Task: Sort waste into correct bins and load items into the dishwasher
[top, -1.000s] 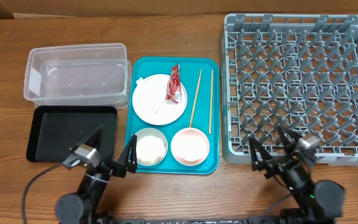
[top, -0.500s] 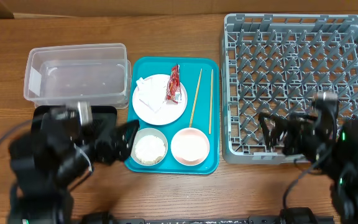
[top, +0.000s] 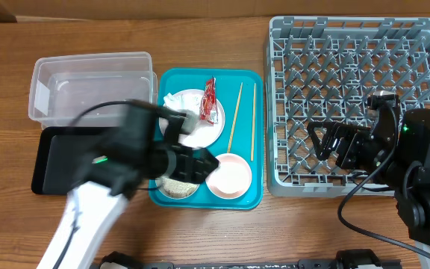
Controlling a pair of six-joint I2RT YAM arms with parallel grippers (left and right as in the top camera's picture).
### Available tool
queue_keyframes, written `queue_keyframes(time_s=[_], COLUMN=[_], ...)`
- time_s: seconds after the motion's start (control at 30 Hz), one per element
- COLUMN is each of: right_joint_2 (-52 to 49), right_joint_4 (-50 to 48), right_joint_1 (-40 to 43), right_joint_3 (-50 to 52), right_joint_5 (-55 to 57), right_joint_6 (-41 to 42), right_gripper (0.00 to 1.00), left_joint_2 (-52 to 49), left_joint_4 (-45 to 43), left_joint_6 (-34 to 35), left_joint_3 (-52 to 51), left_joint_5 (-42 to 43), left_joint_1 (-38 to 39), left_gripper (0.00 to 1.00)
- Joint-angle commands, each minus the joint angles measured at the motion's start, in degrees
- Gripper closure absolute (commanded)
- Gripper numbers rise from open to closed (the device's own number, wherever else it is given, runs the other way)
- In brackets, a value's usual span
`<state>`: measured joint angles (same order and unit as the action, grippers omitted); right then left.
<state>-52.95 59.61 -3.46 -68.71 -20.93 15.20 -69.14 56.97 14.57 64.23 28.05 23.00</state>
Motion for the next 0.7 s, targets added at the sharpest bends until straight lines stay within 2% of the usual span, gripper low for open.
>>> queue_keyframes(time_s=[0.0, 0.07, 0.17, 0.27, 0.33, 0.37, 0.53, 0.67], right_joint_2=[0.24, 0.26, 0.24, 0.15, 0.15, 0.15, 0.15, 0.15], right_joint_4=[-0.26, 0.09, 0.76, 1.16, 1.22, 1.22, 1.16, 1.18], right_joint_1=[0.11, 0.11, 0.11, 0.11, 0.11, 0.11, 0.11, 0.11], right_joint_3=[-1.79, -1.79, -1.79, -1.79, -1.79, -1.79, -1.79, -1.79], right_joint_5=[0.24, 0.24, 0.26, 0.24, 0.26, 0.26, 0.24, -0.13], right_joint_6=[0.09, 0.09, 0.07, 0.07, 0.07, 0.07, 0.07, 0.02], right_gripper=[0.0, 0.0, 0.0, 0.0, 0.0, 0.0, 0.0, 0.0], left_joint_2=[-6.91, -11.52, -17.97, -23.26, -24.39, -24.35, -20.98, -16.61], left_joint_4=[-1.09, -2.16, -4.76, -6.54, -6.64, -6.51, -2.23, 3.52], left_joint_6=[3.78, 6.4, 6.97, 8.0, 9.05, 9.31, 8.13, 3.15], left_joint_3=[0.74, 0.74, 0.74, 0.76, 0.98, 1.2, 6.58, 13.86], left_joint_5=[-21.92, -27.15, -28.06, -28.02, -28.0, -28.0, -24.44, -13.88], left_joint_1=[9.7, 13.07, 15.58, 16.02, 15.54, 15.17, 12.46, 6.8], left_gripper=[0.24, 0.24, 0.26, 0.57, 0.87, 0.96, 0.96, 0.96])
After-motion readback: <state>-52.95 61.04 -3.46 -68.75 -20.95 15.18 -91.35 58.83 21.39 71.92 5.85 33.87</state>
